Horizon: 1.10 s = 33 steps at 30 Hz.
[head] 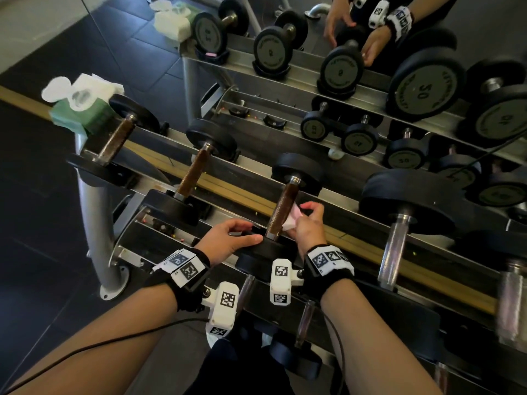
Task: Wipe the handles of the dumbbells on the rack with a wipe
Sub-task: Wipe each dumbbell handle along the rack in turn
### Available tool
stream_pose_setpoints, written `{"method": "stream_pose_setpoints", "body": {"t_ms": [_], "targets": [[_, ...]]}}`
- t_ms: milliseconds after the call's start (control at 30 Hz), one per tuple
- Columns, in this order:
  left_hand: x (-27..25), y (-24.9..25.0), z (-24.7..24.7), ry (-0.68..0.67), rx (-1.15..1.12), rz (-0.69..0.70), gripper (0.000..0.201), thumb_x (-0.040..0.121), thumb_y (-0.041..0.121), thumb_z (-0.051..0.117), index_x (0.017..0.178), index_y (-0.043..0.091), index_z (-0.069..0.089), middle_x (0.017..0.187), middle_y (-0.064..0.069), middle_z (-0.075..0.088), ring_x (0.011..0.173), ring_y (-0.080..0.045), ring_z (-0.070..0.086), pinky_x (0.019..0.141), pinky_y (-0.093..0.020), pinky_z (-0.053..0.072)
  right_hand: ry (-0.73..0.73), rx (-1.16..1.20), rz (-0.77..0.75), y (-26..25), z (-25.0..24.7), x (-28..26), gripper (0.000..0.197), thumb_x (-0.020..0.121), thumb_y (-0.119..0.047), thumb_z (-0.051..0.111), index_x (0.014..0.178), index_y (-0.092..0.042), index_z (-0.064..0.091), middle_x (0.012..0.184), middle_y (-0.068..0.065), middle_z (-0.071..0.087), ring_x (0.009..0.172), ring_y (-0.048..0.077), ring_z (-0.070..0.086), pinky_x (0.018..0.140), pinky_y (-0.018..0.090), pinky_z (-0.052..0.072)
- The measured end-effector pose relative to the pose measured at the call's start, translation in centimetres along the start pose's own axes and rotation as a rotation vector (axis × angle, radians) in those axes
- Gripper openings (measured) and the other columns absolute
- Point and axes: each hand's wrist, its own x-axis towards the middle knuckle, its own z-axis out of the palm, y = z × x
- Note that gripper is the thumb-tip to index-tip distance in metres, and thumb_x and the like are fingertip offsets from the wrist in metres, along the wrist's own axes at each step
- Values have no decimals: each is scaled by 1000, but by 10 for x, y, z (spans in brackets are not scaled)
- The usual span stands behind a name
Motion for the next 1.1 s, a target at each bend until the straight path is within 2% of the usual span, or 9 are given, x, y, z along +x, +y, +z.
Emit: {"method": "stream_pose_setpoints", "body": {"t_ms": [100,167,333,433,533,633,700,867,1100], "targets": [[-1,0,0,3,0,1,70,57,56,79,120,30,63,117,7,67,112,-14,61,105,-45,46,-14,-129,5,8,-6,-11,30,94,-23,55,85,-48,41,102,7,60,87,26,63,71,43,54],[-1,0,0,2,5,1,72,56,58,79,120,30,63,118,7,66,113,-15,61,106,-46,46,-36,-167,6,14,-13,-12,30,93,-18,51,88,-45,41,100,6,58,84,24,62,61,34,47],[-1,1,0,-3,28,0,69,58,57,77,121,31,62,117,8,65,112,-14,59,106,-44,46,97,-125,2,7,-23,2,31,92,-2,40,96,-32,47,98,7,55,83,25,58,64,35,48],[-1,2,-1,-4,38,4,71,58,58,76,122,31,62,117,10,65,112,-11,59,104,-41,46,230,-63,-56,5,-26,12,29,89,3,39,101,-22,49,88,2,51,75,17,53,57,29,39],[-2,3,-1,-12,39,5,65,65,52,77,124,30,61,119,9,64,113,-12,59,104,-39,46,271,-23,-17,-1,-25,18,26,90,2,43,105,-19,48,87,0,48,77,18,50,65,30,42],[-1,2,-1,-11,37,-1,56,72,47,77,123,32,60,117,11,63,113,-10,58,96,-31,48,227,31,58,-6,-18,22,29,91,2,44,107,-21,50,103,6,49,91,22,50,86,44,48],[-1,2,-1,-7,49,1,49,76,44,77,121,35,59,115,14,61,113,-8,57,93,-27,47,153,117,81,-6,-14,23,34,90,2,45,110,-23,54,110,7,51,95,25,55,86,46,51],[-2,1,1,6,56,-5,48,78,44,76,122,35,59,120,10,61,115,-12,56,106,-41,44,12,254,49,5,-9,20,37,85,-12,69,108,-36,54,114,9,62,100,30,66,82,45,57],[-2,2,2,16,41,-3,45,78,41,77,120,35,59,118,10,61,114,-12,56,107,-42,44,-33,247,-14,12,-3,14,58,91,7,49,110,-47,56,122,3,57,108,25,62,88,49,57]]}}
